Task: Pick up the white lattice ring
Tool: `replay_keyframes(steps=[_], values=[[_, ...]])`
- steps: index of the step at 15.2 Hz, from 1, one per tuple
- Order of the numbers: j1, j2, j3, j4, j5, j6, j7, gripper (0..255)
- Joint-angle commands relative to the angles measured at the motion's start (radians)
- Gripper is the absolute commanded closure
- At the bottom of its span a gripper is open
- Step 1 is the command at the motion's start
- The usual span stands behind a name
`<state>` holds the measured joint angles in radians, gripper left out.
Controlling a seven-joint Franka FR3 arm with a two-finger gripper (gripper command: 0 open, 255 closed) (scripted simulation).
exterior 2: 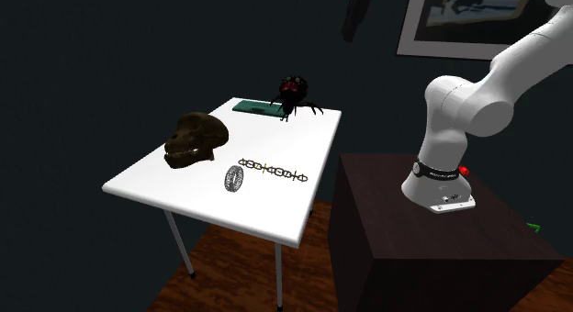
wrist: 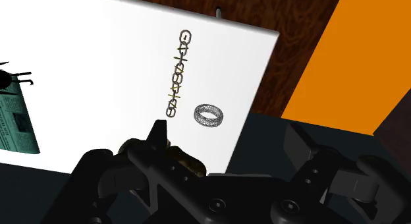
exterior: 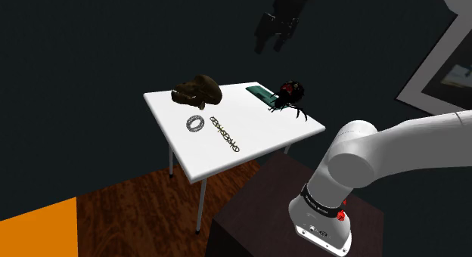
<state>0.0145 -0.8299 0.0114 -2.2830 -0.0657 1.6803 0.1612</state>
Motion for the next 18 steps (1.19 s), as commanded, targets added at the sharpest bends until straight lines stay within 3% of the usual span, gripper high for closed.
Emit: replay_keyframes(steps=[1, 10, 18], values=[[0.000, 0.000, 0.000, 0.000, 0.000, 0.000, 0.000, 0], [0.032, 0.184, -0.104, -0.111, -0.070, 0.275, -0.216, 0], [0.061, 0.434, -0.189, -0.113, -0.105, 0.512, -0.405, 0]])
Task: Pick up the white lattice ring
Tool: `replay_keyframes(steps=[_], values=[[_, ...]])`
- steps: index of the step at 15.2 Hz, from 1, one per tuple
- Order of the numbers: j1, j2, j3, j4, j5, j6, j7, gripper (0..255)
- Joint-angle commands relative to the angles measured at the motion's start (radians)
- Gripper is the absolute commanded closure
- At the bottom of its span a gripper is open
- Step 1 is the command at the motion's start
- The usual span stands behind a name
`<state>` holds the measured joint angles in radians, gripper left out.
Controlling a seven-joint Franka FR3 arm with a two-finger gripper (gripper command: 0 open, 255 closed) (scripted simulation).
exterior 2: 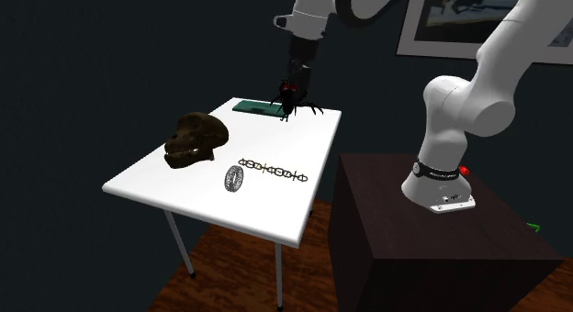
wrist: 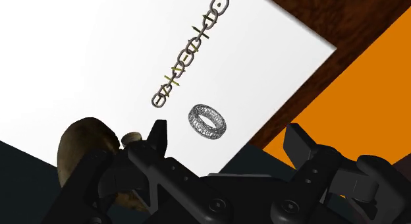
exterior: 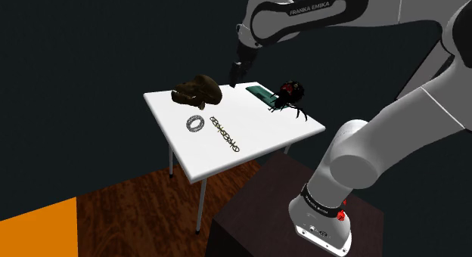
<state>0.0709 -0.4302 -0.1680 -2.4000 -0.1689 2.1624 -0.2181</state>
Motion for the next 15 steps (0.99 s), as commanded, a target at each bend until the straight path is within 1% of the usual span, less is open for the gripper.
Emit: replay_keyframes(steps=[1, 5, 9, 15], values=[[0.008, 0.070, -0.019, 0.010, -0.003, 0.058, -0.050, 0], [0.022, 0.218, -0.052, 0.047, 0.003, 0.162, -0.149, 0], [0.031, 0.375, -0.072, 0.104, 0.026, 0.254, -0.253, 0], [0.021, 0.614, -0.068, 0.225, 0.076, 0.359, -0.410, 0]])
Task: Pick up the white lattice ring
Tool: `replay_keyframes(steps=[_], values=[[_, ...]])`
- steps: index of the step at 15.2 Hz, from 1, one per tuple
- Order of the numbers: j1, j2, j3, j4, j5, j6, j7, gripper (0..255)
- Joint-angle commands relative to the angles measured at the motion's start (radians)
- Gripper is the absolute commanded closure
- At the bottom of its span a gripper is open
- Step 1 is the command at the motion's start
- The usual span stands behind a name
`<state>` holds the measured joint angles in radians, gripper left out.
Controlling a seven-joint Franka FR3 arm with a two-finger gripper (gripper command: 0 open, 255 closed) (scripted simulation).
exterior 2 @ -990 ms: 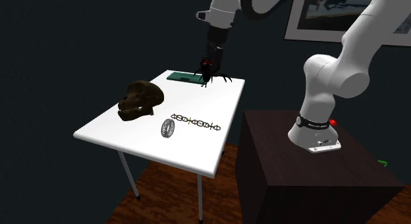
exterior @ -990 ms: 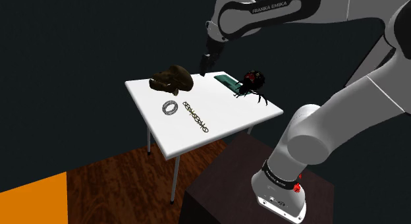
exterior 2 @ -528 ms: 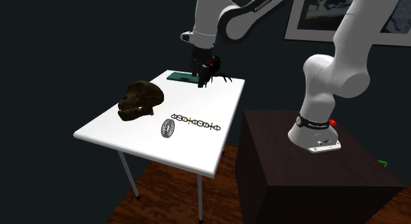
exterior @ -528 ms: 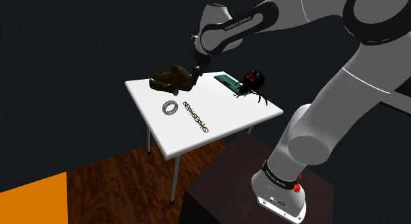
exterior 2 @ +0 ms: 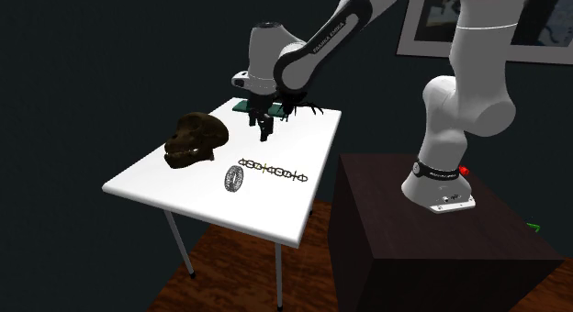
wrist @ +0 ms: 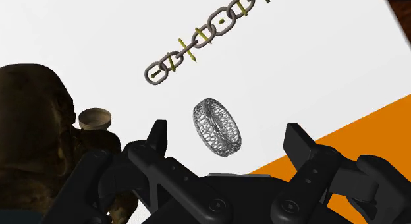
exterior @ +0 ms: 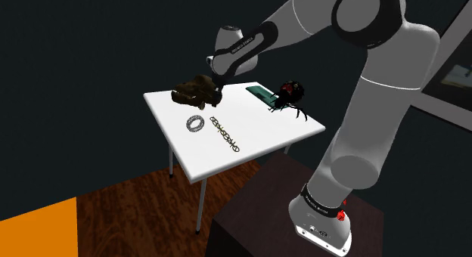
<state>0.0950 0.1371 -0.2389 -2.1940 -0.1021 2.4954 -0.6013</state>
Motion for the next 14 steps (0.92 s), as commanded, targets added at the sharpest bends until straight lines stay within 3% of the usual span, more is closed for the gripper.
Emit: replay_keyframes(steps=[1, 9, 14], values=[[-0.007, 0.087, 0.008, 0.044, 0.017, 0.039, -0.052, 0], [-0.055, 0.401, 0.060, 0.279, 0.037, 0.105, -0.212, 0], [-0.058, 0.444, 0.064, 0.284, 0.040, 0.143, -0.210, 0]])
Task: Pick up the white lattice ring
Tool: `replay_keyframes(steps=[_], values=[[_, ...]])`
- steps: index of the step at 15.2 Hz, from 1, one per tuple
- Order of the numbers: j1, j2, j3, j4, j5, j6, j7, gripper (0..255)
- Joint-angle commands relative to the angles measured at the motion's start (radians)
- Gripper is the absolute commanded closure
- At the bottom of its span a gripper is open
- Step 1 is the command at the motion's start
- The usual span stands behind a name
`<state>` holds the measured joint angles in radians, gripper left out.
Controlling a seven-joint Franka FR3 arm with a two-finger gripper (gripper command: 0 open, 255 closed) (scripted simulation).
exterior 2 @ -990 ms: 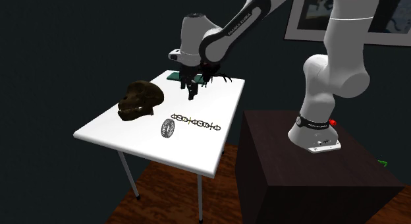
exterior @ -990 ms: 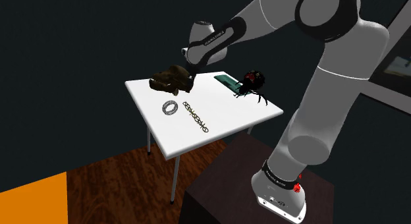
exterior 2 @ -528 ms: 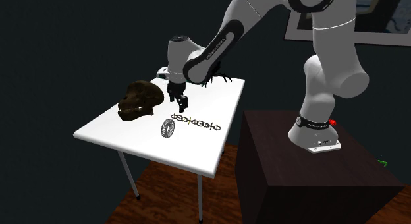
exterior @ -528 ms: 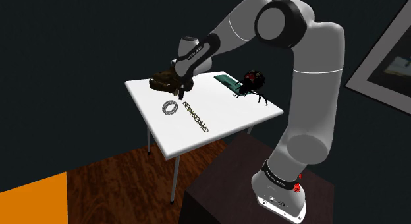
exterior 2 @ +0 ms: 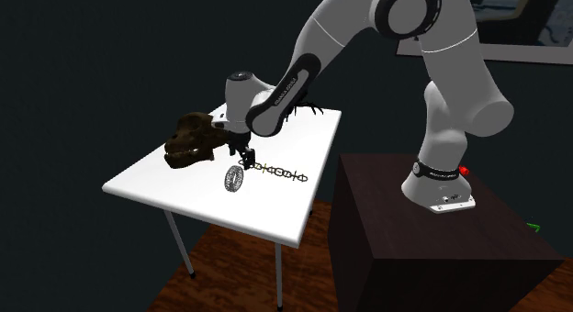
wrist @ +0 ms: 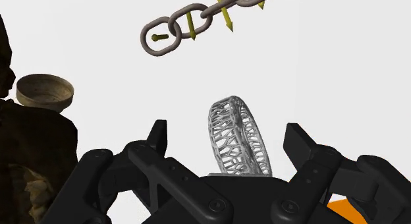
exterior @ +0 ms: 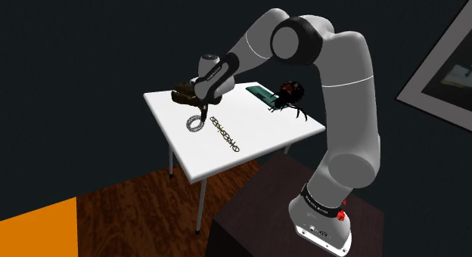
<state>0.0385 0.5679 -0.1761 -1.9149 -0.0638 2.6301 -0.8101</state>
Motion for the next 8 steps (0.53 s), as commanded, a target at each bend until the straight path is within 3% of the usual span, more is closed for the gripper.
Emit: replay_keyframes(steps=[1, 5, 6, 8], values=[[-0.003, 0.024, 0.002, 0.007, 0.002, 0.017, 0.000, 0], [-0.005, 0.051, 0.005, 0.011, 0.004, 0.040, 0.001, 0], [-0.006, 0.052, 0.005, 0.012, 0.004, 0.040, 0.000, 255], [-0.006, 0.052, 0.005, 0.012, 0.004, 0.040, 0.000, 255]])
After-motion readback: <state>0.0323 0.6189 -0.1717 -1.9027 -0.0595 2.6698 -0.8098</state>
